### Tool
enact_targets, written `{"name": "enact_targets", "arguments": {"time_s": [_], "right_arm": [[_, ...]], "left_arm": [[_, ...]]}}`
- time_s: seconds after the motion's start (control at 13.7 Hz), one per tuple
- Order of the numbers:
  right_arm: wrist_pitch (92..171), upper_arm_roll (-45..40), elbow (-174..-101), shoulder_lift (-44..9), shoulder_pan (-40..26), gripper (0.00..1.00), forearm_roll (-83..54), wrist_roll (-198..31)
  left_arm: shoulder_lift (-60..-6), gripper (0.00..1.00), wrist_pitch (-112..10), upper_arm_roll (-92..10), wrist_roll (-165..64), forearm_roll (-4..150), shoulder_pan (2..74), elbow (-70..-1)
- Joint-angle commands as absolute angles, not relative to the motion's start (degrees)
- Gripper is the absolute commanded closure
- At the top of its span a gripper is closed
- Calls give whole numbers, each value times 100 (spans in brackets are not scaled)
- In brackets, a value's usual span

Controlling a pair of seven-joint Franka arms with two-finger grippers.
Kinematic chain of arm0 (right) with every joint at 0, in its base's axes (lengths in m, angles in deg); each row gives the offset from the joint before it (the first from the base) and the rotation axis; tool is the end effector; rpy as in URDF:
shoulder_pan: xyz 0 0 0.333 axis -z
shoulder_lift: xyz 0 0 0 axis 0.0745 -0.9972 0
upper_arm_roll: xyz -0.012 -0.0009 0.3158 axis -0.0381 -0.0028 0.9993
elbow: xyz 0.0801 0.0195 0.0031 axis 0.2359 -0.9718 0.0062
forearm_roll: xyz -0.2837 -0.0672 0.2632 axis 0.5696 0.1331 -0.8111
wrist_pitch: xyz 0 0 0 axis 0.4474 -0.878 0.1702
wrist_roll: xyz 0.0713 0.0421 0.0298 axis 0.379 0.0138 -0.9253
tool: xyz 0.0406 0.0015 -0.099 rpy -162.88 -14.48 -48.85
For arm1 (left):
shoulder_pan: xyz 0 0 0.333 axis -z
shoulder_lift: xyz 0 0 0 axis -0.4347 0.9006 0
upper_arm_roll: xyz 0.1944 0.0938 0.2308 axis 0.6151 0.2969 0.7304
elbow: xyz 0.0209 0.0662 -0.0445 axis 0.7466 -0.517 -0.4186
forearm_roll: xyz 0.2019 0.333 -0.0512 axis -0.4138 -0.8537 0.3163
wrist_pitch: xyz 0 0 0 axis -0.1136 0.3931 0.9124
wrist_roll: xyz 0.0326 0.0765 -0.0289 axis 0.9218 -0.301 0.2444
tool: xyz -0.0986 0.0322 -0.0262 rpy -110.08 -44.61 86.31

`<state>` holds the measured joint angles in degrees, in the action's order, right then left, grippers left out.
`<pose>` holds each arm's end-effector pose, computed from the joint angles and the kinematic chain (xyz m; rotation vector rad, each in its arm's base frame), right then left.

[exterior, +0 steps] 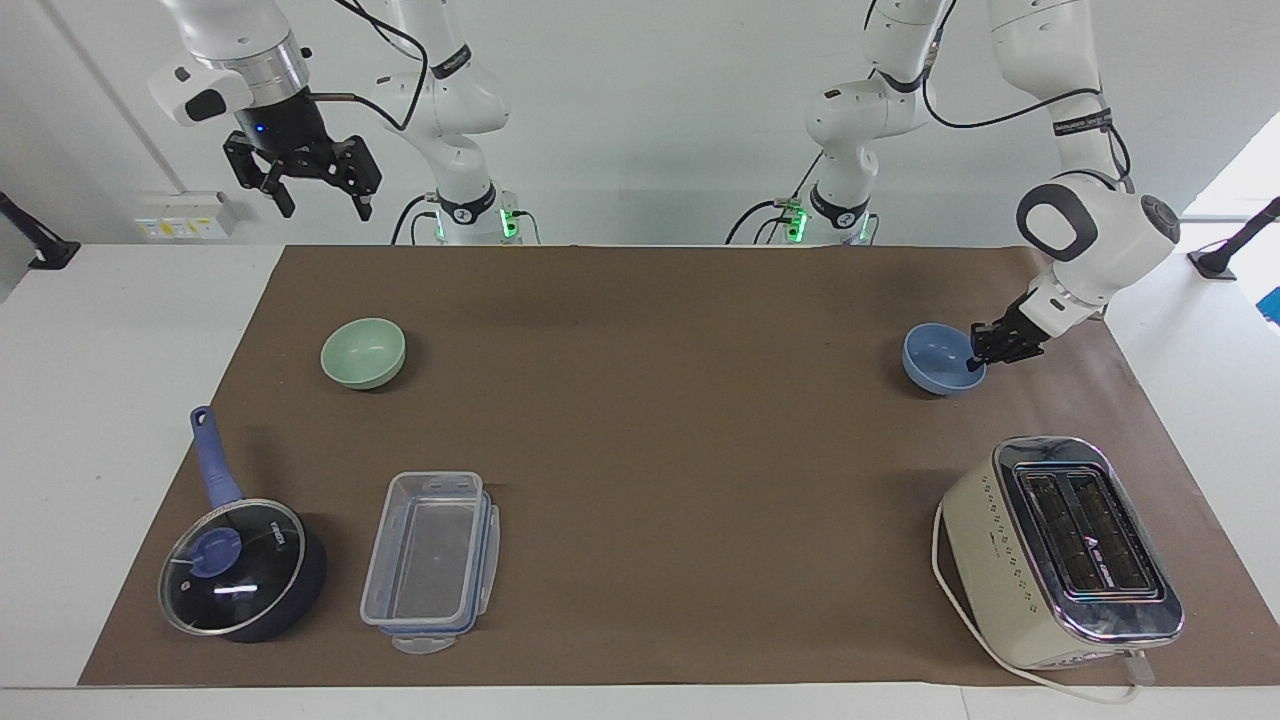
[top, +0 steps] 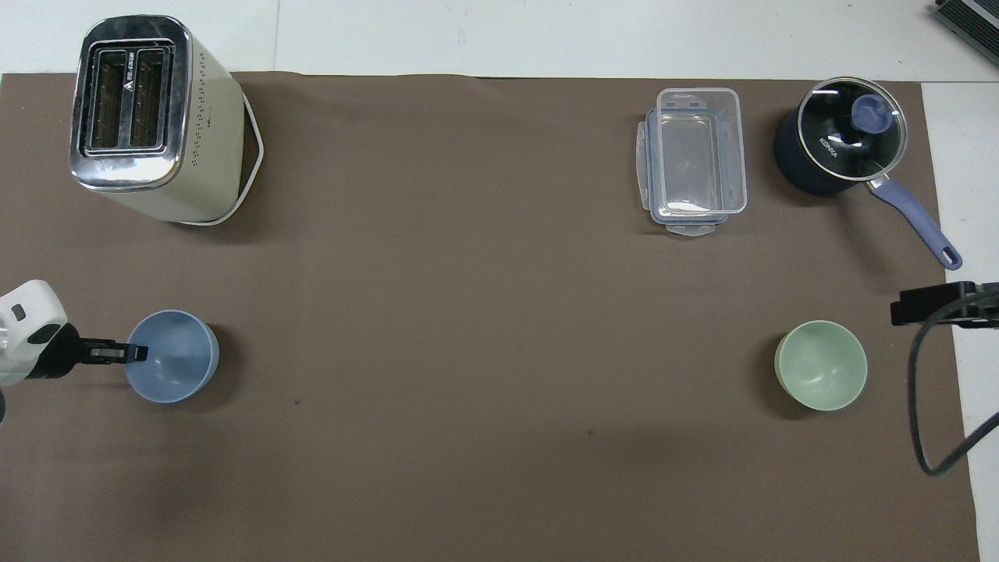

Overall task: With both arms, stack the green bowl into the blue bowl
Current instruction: 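Reach the left gripper to the blue bowl rim and grasp it, then slide the blue bowl with the left gripper toward the table center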

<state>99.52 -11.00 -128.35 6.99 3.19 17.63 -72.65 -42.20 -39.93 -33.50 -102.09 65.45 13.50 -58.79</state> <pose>0.4945 -0.0085 0.6625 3.1214 -0.0920 -0.0133 0.4810 0.1330 0.3277 2.8786 -0.1990 0.0054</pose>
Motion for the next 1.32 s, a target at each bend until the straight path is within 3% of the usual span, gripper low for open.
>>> {"name": "enact_targets", "arguments": {"time_s": [0.0, 0.29, 0.51, 1.24], "right_arm": [[9975, -1096, -12988, 836, 383, 0, 1727, -7400], [9975, -1096, -12988, 836, 383, 0, 1727, -7400], [9975, -1096, -12979, 836, 383, 0, 1727, -7400], [9975, -1096, -12988, 836, 383, 0, 1727, -7400]], "left_arm": [[-4781, 100, -3681, -3366, -10249, 6674, 1381, -6003], [-5300, 100, -3391, -3445, -9723, 6657, 1863, -6012], [-5337, 100, -3469, -3463, -8994, 6595, 2574, -6012], [-4564, 100, -5050, -3481, -5285, 6577, 6142, -6003]]}}
